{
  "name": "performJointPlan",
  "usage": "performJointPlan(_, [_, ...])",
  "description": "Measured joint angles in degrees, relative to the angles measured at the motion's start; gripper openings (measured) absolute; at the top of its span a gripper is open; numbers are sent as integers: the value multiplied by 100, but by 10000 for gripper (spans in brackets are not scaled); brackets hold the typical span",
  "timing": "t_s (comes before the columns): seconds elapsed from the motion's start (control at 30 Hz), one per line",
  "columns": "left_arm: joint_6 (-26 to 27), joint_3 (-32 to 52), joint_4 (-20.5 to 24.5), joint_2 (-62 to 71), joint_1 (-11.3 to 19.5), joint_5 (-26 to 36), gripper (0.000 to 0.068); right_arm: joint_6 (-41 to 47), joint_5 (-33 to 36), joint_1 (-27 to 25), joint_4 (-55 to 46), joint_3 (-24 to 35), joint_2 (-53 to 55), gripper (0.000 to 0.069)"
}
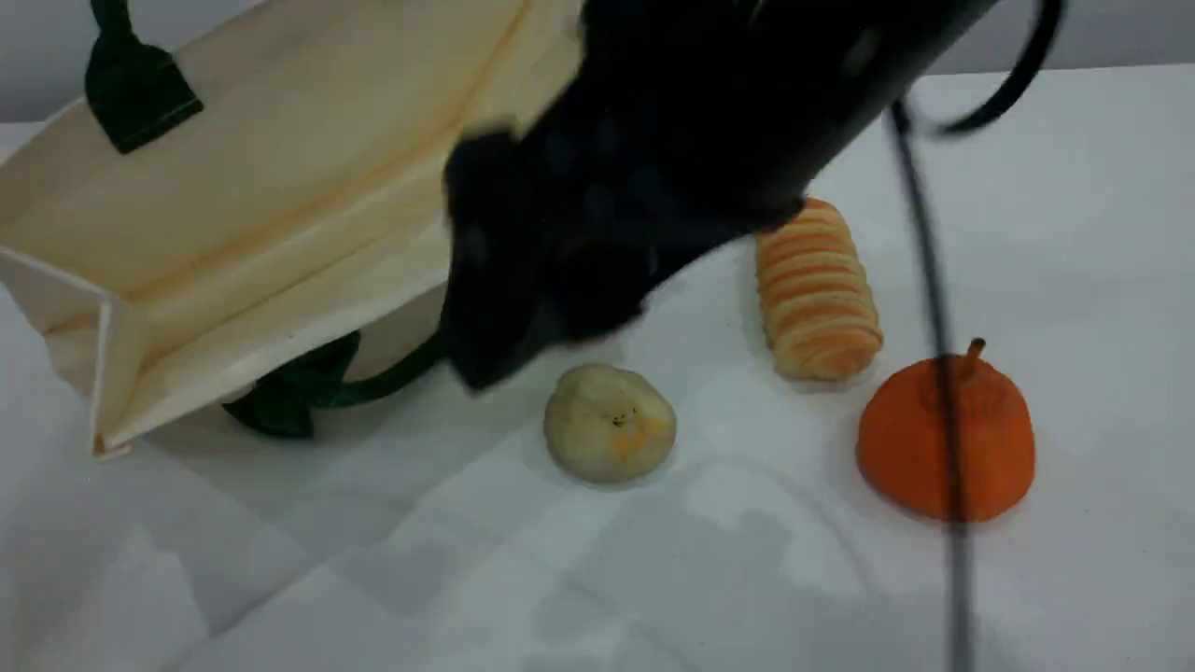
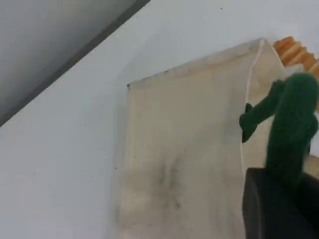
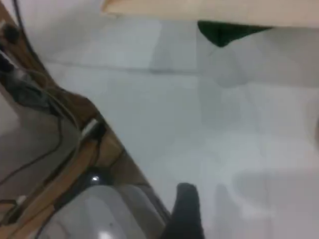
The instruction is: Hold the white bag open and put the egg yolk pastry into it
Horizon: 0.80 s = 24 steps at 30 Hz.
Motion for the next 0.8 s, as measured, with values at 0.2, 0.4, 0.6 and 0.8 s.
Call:
performJointPlan(0.2, [0,0,0,0,0,0,90,-80,-383,6,5,-6,901,575])
performJointPlan(0.4, [0,0,-6,0,0,0,90,-272,-1104,6,64,-31,1314,575])
performJointPlan(0.6, [-5,-5,-29,0,0,0,90,-261,-2203,1,62,-26,1717,575])
performJointPlan(0.8, [-10,-5,-163,0,0,0,90,-506,-2986,1,50,-26,1956,575])
